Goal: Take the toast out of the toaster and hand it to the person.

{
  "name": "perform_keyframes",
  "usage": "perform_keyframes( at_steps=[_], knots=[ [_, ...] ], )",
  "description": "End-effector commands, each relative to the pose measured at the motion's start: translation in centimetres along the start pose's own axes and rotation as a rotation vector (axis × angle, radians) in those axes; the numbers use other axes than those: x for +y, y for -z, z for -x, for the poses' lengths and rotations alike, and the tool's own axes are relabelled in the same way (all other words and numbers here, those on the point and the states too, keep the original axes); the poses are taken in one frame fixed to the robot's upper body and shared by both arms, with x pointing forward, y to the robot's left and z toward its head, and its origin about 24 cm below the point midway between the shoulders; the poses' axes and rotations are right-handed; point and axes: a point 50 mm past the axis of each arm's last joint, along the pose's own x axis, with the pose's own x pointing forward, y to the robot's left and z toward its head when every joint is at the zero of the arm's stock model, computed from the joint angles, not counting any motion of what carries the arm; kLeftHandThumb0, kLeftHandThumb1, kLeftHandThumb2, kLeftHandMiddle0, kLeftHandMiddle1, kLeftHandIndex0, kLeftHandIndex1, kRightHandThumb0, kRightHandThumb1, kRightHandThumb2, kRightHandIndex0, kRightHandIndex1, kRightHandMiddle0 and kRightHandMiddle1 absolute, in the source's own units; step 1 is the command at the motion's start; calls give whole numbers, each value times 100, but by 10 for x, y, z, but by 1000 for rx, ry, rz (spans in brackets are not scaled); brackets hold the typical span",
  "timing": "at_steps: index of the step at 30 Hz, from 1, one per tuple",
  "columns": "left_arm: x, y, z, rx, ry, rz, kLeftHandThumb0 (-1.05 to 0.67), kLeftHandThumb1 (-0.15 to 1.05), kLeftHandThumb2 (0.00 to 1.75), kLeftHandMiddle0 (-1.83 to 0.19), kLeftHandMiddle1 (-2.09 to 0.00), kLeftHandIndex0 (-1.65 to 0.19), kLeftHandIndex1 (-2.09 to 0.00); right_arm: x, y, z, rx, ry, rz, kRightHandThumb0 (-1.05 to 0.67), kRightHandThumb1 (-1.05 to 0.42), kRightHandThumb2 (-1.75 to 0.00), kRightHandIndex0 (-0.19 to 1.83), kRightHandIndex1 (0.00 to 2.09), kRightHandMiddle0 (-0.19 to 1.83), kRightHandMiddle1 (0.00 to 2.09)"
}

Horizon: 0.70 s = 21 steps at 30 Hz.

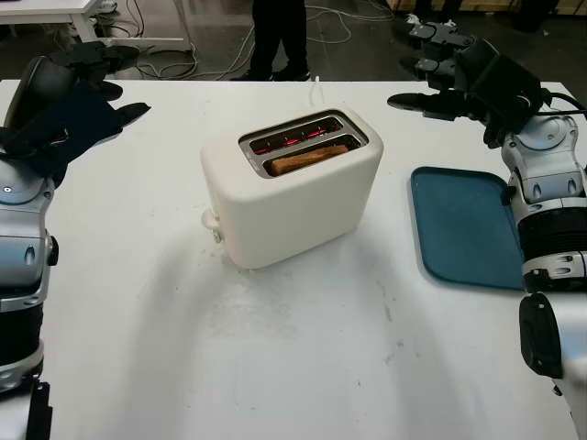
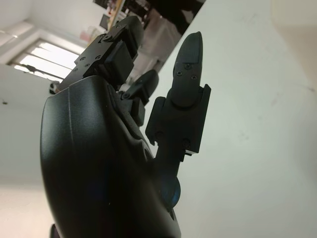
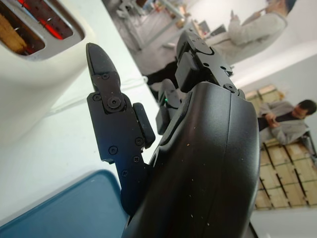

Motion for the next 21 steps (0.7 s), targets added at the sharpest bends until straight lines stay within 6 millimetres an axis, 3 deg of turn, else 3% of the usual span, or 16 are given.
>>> perform_keyframes(
  at_steps=[1, 21],
  knots=[
    [-1, -4, 1, -18, 4, -9, -43, 92, 18, -35, -60, -53, -7, 0, -5, -2, -26, 0, 5, -48, -81, 0, 32, 2, 31, 0],
    [-10, -1, 1, 12, 38, 26, -48, 92, 23, -30, -55, -50, -4, 0, 2, 3, -37, -26, 15, -55, -83, -1, 31, 1, 30, 0]
  ],
)
